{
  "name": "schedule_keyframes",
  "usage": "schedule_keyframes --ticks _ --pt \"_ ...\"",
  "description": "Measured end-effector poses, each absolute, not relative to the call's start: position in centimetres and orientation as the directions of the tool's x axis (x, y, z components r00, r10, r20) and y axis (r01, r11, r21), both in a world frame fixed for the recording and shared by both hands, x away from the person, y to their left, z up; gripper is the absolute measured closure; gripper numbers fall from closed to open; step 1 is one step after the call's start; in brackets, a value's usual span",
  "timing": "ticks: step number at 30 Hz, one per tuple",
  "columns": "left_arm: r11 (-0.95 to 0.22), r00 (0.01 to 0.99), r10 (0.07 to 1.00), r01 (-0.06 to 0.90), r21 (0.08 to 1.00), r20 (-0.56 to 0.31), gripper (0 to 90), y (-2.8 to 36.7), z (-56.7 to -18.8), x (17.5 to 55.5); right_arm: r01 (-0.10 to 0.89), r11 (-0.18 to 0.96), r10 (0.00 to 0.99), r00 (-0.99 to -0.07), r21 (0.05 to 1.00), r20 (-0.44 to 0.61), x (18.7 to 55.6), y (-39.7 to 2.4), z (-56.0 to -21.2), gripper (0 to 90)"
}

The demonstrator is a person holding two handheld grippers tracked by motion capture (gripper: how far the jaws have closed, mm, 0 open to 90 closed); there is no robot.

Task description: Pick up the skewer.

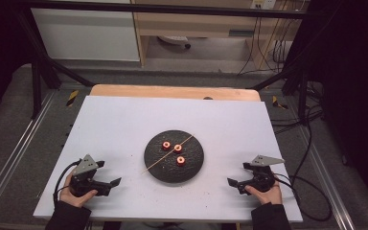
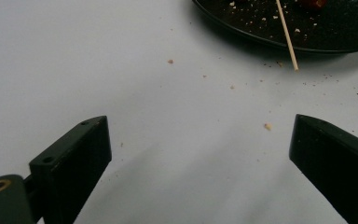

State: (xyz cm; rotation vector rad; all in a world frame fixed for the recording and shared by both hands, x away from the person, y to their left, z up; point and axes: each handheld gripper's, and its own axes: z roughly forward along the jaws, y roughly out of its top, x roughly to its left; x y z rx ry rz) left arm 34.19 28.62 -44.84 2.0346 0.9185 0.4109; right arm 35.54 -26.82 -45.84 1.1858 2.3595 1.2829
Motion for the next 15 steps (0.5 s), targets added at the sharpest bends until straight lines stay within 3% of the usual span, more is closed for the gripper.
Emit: schedule_keyframes --ticks 15 --pt "-0.389 0.685 0.728 0.456 0.801 -0.037 4.9 28.01 -44.56 34.19 0.553 0.292 0.728 -0.657 0.78 0.194 35.52 -26.79 -45.79 2.0"
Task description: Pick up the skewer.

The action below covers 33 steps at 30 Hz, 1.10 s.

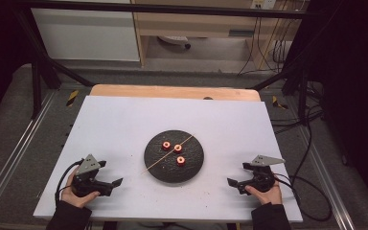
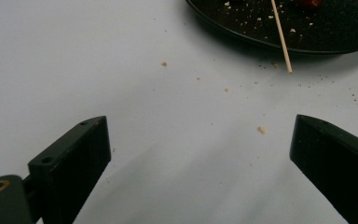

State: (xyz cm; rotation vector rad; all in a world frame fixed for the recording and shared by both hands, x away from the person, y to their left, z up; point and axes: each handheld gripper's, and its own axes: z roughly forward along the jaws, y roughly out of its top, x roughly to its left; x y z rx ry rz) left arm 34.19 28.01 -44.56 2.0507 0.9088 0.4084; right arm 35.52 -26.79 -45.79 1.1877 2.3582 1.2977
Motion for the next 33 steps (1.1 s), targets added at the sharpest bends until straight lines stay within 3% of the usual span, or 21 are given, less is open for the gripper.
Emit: schedule_keyframes --ticks 33 --pt "-0.417 0.695 0.719 0.453 0.788 -0.019 5.8 25.6 -42.8 34.2 0.558 0.292 0.728 -0.656 0.777 0.197 35.5 -26.7 -45.9 1.4"
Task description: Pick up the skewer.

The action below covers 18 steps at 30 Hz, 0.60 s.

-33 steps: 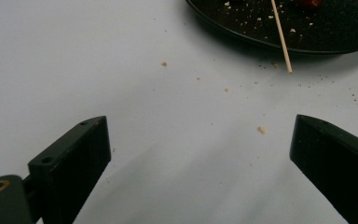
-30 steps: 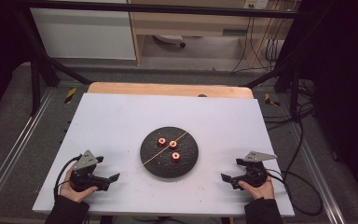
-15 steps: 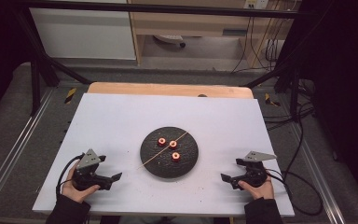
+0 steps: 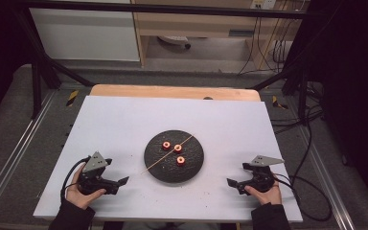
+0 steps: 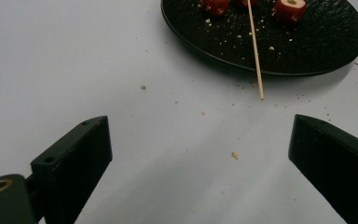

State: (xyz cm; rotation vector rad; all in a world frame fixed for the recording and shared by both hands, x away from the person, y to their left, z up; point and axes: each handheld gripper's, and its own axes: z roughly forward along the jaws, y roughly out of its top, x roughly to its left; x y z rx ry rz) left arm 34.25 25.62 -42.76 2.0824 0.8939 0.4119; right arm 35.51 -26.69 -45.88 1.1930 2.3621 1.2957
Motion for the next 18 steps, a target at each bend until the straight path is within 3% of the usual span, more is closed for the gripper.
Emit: schedule_keyframes --ticks 18 --pt "-0.465 0.711 0.703 0.438 0.769 0.02 9.3 21.5 -40.3 35.4 0.565 0.292 0.731 -0.652 0.772 0.201 35.5 -26.7 -45.9 1.4"
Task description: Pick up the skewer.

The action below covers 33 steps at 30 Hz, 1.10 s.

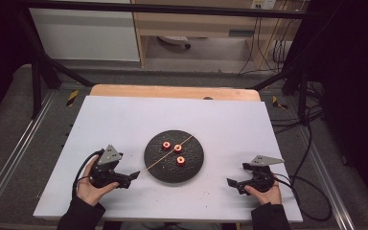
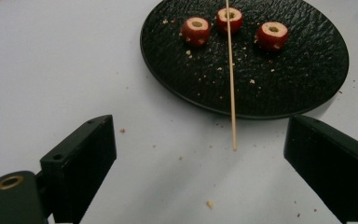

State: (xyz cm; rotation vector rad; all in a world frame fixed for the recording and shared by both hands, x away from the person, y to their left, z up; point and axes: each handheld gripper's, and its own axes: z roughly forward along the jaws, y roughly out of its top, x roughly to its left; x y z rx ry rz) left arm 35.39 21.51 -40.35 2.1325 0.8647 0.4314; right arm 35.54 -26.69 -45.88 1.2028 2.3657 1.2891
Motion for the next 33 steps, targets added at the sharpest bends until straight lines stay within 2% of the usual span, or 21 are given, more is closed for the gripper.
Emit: schedule_keyframes --ticks 17,33 --pt "-0.533 0.736 0.676 0.463 0.708 0.028 18.2 17.2 -40.2 37.8 0.568 0.296 0.731 -0.652 0.768 0.201 35.6 -26.6 -46.0 1.4" --pt "-0.613 0.77 0.638 0.498 0.614 0.013 35.4 14.0 -40.5 40.1 0.566 0.298 0.728 -0.655 0.768 0.2 35.6 -26.6 -46.0 1.4"
